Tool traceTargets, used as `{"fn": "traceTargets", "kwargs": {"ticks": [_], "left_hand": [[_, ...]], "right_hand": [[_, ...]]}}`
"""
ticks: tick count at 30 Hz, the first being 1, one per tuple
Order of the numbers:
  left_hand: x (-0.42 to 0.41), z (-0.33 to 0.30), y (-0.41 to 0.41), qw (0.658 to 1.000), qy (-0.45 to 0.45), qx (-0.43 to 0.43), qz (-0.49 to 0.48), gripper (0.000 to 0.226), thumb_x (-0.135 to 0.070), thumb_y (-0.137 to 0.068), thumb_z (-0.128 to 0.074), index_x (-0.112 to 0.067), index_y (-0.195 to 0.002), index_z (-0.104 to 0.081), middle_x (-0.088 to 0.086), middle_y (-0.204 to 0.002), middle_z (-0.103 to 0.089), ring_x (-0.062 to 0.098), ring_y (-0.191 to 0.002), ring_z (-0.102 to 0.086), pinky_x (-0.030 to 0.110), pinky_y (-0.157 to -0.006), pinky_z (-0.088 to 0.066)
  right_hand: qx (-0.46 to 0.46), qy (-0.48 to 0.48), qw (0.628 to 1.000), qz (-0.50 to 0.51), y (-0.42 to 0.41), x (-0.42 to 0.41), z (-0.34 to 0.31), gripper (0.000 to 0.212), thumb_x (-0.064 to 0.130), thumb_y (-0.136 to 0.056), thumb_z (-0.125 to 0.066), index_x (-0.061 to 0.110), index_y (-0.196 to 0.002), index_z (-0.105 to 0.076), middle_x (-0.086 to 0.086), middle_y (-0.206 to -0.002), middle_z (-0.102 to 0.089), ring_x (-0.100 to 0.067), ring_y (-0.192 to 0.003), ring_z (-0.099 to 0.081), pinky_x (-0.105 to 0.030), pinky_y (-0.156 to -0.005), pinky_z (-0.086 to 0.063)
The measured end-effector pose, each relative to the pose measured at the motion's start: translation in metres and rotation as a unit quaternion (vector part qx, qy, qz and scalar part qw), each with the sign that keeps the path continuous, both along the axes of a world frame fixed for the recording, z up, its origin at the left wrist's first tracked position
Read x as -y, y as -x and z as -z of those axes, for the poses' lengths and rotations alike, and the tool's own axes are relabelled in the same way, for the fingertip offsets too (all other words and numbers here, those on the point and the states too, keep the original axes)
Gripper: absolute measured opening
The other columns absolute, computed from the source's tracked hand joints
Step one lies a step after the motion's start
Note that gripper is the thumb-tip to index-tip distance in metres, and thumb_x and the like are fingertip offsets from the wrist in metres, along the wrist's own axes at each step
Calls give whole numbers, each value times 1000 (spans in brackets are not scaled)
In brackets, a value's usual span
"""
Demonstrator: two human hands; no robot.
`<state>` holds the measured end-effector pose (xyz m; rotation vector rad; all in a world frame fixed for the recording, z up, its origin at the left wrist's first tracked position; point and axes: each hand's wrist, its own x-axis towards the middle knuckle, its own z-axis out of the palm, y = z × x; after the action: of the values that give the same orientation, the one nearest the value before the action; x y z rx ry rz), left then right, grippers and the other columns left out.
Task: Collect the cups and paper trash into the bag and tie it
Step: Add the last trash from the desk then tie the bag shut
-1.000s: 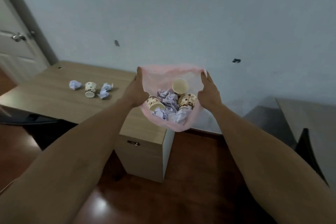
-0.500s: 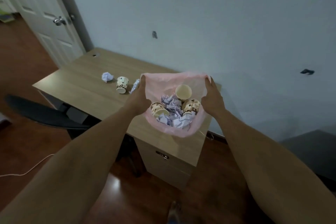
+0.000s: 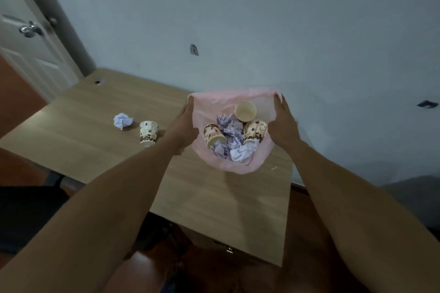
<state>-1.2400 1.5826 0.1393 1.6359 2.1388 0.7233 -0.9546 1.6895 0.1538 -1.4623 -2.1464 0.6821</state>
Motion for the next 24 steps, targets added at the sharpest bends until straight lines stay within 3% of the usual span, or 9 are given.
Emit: {"fn": "traceTargets", "kwargs": {"ticks": [4,10,15,18,21,24], "left_hand": [[-37,7,37,998,27,-6,64,110,-5,-82,-65,-21,-162,8,1,-171,-6,31,-151,-28,47,-113,-39],[-72,28,81,987,51,-32,146,110,-6,-83,-66,-24,-162,9,-5,-171,-1,32,-145,-38,44,-103,-45],[-74,57,105,976,81,-18,201,106,-10,-85,-73,-17,-163,-2,13,-165,-27,37,-142,-40,46,-110,-39],[-74,65,117,977,76,-7,197,101,-14,-85,-74,-20,-163,-11,17,-155,-42,37,-135,-46,42,-108,-40],[-70,71,125,979,66,0,191,96,-14,-86,-74,-22,-163,-17,20,-147,-50,37,-127,-52,38,-103,-42],[-66,75,131,980,61,-2,190,93,-11,-86,-73,-24,-162,-22,18,-149,-50,36,-127,-53,37,-103,-42]], "right_hand": [[-5,10,997,71,22,2,1,93,-13,-85,-46,25,-163,-11,11,-170,-3,-27,-136,-45,-38,-96,-47],[20,39,984,171,57,20,26,93,-9,-86,-50,26,-163,-11,7,-170,-5,-30,-136,-48,-29,-84,-38],[37,69,978,191,75,44,53,93,-4,-86,-55,29,-162,-12,-1,-170,-4,-33,-135,-46,-33,-86,-40],[104,51,975,188,78,44,58,89,2,-87,-61,37,-158,-20,-4,-169,2,-39,-127,-54,-38,-85,-47],[199,42,963,177,82,36,58,83,3,-86,-63,38,-154,-30,1,-168,8,-38,-136,-40,-45,-90,-49],[264,-1,953,151,85,28,54,63,7,-88,-64,31,-144,-46,2,-169,-1,-33,-148,-19,-55,-101,-43]]}}
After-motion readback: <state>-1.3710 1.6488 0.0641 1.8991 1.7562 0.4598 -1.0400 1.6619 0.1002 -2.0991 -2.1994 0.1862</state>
